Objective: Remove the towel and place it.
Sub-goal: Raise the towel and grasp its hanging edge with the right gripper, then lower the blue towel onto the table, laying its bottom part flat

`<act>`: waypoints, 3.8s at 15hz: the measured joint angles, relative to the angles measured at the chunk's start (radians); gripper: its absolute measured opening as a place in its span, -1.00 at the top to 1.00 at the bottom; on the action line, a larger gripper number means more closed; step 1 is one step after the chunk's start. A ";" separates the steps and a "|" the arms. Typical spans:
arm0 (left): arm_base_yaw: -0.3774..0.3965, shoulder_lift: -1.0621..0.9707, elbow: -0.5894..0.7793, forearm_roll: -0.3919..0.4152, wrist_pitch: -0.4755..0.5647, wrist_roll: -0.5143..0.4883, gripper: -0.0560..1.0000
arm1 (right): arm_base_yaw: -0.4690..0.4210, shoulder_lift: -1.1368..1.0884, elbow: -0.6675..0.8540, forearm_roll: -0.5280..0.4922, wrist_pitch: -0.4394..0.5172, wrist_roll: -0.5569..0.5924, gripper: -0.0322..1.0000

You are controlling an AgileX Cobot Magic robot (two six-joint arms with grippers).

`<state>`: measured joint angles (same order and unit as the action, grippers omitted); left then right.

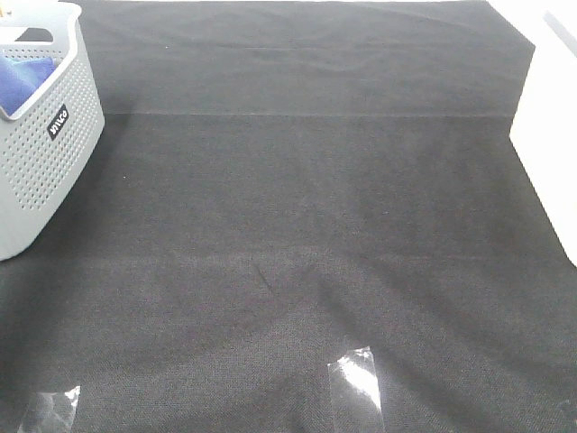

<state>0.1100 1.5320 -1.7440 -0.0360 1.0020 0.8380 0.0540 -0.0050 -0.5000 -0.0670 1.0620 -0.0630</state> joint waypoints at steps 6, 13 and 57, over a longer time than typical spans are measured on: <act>-0.254 -0.098 -0.007 0.009 -0.231 0.053 0.89 | 0.000 0.206 -0.052 0.292 -0.195 -0.242 -0.52; -0.583 -0.108 -0.022 0.078 -0.276 0.053 0.89 | 0.000 0.826 -0.068 1.154 -0.342 -1.281 -0.52; -0.838 0.108 -0.022 0.660 -0.489 -0.385 0.89 | 0.287 1.538 -1.124 0.221 -0.182 -0.277 0.94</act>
<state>-0.7280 1.6400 -1.7660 0.6240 0.5130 0.4530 0.3410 1.5330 -1.6240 0.1540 0.8800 -0.3400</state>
